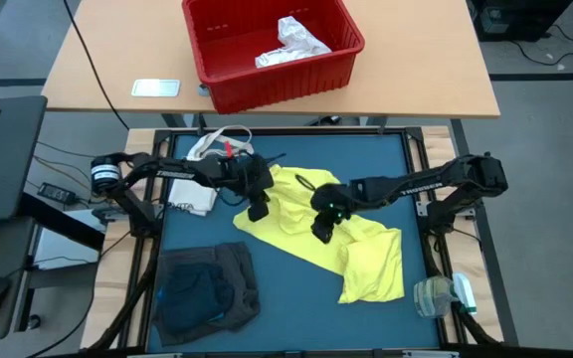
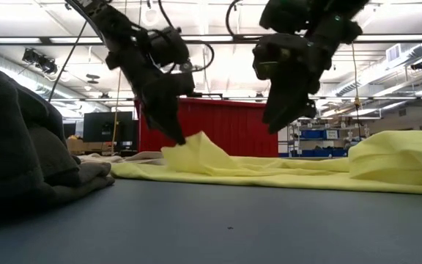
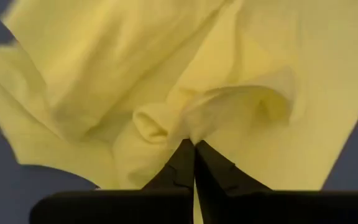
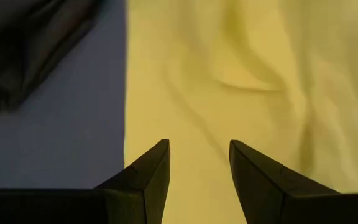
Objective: Fold laundry
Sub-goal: Fold the yellow shirt
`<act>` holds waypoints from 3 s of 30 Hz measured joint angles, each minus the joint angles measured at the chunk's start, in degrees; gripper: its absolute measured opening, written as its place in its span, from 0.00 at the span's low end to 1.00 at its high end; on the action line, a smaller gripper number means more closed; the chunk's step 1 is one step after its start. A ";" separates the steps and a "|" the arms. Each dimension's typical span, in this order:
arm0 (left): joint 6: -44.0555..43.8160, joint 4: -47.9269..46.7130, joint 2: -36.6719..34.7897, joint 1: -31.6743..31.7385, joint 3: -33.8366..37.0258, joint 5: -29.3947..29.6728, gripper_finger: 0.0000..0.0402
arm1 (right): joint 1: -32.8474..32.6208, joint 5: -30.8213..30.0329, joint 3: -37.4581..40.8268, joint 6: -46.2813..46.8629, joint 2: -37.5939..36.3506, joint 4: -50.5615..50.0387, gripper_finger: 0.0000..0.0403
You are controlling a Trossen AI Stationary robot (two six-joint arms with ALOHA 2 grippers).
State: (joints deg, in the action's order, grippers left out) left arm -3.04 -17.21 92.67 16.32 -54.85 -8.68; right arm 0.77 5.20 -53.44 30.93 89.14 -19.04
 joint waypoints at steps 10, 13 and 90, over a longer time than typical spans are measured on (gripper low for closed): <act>-0.69 0.74 -6.74 -0.17 -0.07 0.64 0.00 | -2.95 -5.92 11.66 -14.71 4.12 30.89 0.41; -1.70 0.43 -6.39 -0.17 -0.04 1.06 0.00 | -2.90 -5.35 11.66 -21.45 7.81 33.37 0.38; -19.44 13.56 -7.90 10.54 -0.81 -0.14 0.00 | -2.07 -44.28 6.41 -33.38 4.13 25.06 0.04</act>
State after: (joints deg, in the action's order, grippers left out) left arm -22.48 -3.65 84.77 26.85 -55.66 -8.82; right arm -1.30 -39.08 -47.03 -2.45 93.27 6.02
